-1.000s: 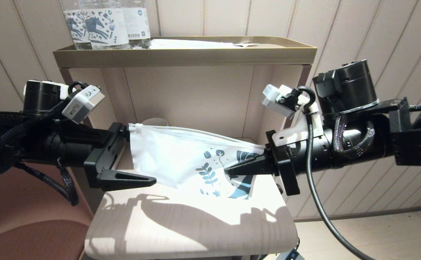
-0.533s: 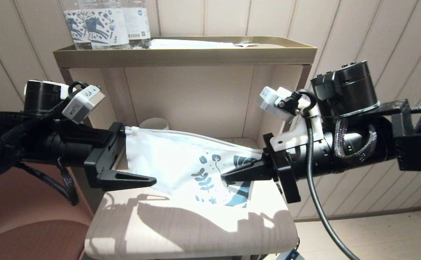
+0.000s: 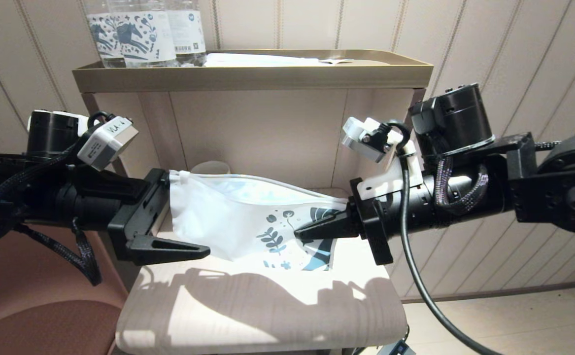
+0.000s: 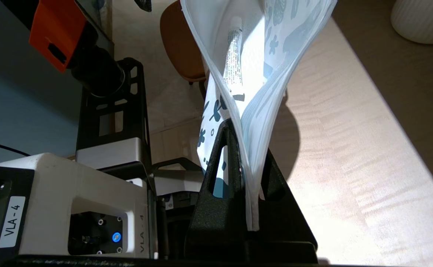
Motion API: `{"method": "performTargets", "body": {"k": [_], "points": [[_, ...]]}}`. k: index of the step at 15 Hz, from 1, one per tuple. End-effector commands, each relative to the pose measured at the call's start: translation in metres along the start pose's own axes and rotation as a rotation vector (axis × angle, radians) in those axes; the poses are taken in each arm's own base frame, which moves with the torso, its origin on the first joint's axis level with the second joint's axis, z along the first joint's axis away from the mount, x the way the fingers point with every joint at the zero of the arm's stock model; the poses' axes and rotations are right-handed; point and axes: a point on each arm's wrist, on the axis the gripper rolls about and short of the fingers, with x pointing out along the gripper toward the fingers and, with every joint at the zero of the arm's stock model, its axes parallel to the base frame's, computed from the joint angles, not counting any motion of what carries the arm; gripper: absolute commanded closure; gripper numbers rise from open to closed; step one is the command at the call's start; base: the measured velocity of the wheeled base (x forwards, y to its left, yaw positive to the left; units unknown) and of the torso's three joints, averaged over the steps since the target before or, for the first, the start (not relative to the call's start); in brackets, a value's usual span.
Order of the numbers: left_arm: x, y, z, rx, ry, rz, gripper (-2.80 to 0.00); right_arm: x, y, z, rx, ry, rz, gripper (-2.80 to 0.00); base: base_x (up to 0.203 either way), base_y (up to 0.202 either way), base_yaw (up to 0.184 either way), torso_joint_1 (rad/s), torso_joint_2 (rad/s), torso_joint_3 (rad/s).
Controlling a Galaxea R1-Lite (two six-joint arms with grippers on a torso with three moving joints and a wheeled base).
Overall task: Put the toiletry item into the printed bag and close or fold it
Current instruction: Hand it to the other hand
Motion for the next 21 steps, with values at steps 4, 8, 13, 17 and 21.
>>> {"method": "performTargets", "body": {"k": [4,8,13,17,21], "points": [[0.001,-0.002,0.003,0.011,-0.007,-0.013,0.00,0.002,-0.001,0.002,-0.005,-0.004,0.008,0.00,0.000,0.000,0.000,0.000,0.00,0.000],[0.004,-0.002,0.001,0.008,-0.007,-0.022,0.00,0.002,0.002,0.003,-0.011,-0.006,0.013,0.00,0.000,0.000,0.000,0.000,0.00,0.000],[0.004,-0.001,0.001,0.009,-0.003,-0.015,0.00,-0.001,0.000,0.001,-0.004,-0.003,0.001,0.00,0.000,0.000,0.000,0.000,0.00,0.000],[-0.003,0.002,-0.005,-0.016,0.010,0.024,0.00,-0.008,-0.001,-0.001,0.003,-0.004,-0.021,0.00,0.000,0.000,0.000,0.000,0.00,0.000],[-0.004,0.000,-0.004,-0.022,0.011,0.024,0.00,-0.007,-0.001,-0.001,0.001,-0.004,-0.018,0.00,0.000,0.000,0.000,0.000,0.00,0.000]]}}
